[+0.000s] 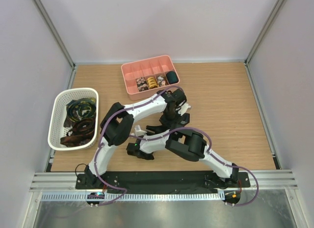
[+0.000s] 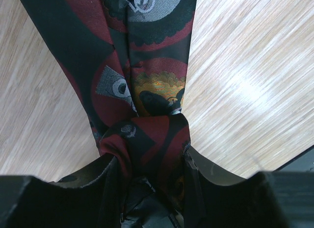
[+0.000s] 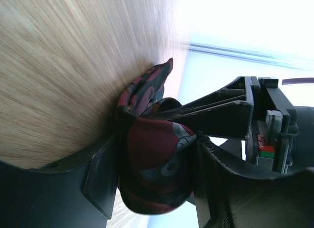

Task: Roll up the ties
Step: Roll the tie

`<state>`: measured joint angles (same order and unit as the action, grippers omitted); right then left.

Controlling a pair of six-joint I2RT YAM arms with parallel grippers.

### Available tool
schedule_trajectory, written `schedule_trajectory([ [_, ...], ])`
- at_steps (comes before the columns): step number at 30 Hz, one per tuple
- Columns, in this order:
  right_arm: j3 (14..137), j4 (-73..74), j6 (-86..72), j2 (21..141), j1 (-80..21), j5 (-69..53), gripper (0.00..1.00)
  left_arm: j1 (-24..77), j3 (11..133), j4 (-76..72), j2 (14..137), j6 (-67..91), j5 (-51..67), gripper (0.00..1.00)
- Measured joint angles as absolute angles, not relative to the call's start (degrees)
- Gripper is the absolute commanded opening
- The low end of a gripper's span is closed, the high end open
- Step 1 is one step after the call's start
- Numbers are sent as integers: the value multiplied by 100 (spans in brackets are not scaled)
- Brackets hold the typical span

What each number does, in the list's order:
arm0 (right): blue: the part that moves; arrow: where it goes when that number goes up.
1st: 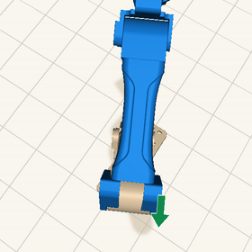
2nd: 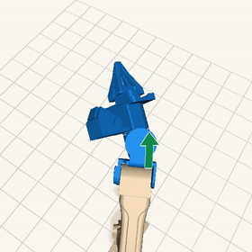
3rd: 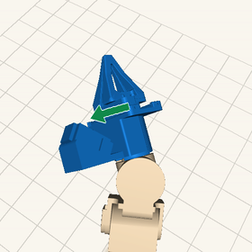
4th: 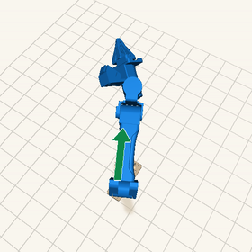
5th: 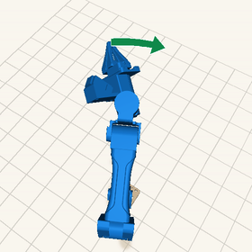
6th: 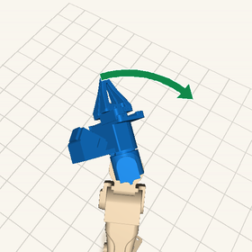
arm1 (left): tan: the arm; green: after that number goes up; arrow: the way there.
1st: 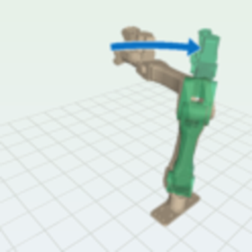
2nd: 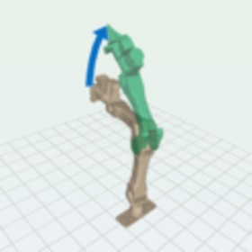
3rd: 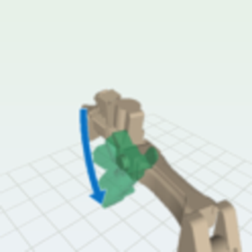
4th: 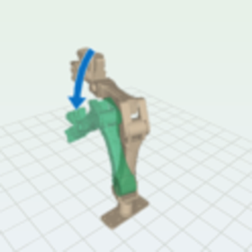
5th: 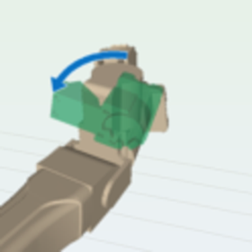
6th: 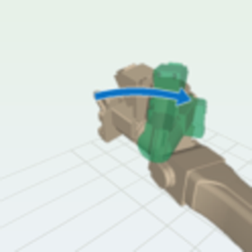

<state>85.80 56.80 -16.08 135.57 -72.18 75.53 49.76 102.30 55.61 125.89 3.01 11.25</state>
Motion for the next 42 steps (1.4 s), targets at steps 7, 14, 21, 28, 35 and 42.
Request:
schedule_trajectory([
  [7,8576,5704,-1562,13502,-7218,7664,68,4976,10462,5883,12610,419,1068,26],
  [14,8586,5645,-1531,13592,-7212,7566,45,4976,10396,5843,12724,419,1070,26],
  [21,8593,5638,-1557,13611,-7210,7522,20,4978,10309,5741,12735,403,1092,34],
  [28,8442,5404,-1385,13506,-7214,7500,15,4982,10318,5784,12722,401,1050,57],
  [35,8176,5087,-1168,13338,-7216,7454,13,5019,10606,6451,12722,408,952,67],
  [42,7909,4912,-810,13063,-7196,7118,13,5046,11050,6751,12680,397,801,70],
])
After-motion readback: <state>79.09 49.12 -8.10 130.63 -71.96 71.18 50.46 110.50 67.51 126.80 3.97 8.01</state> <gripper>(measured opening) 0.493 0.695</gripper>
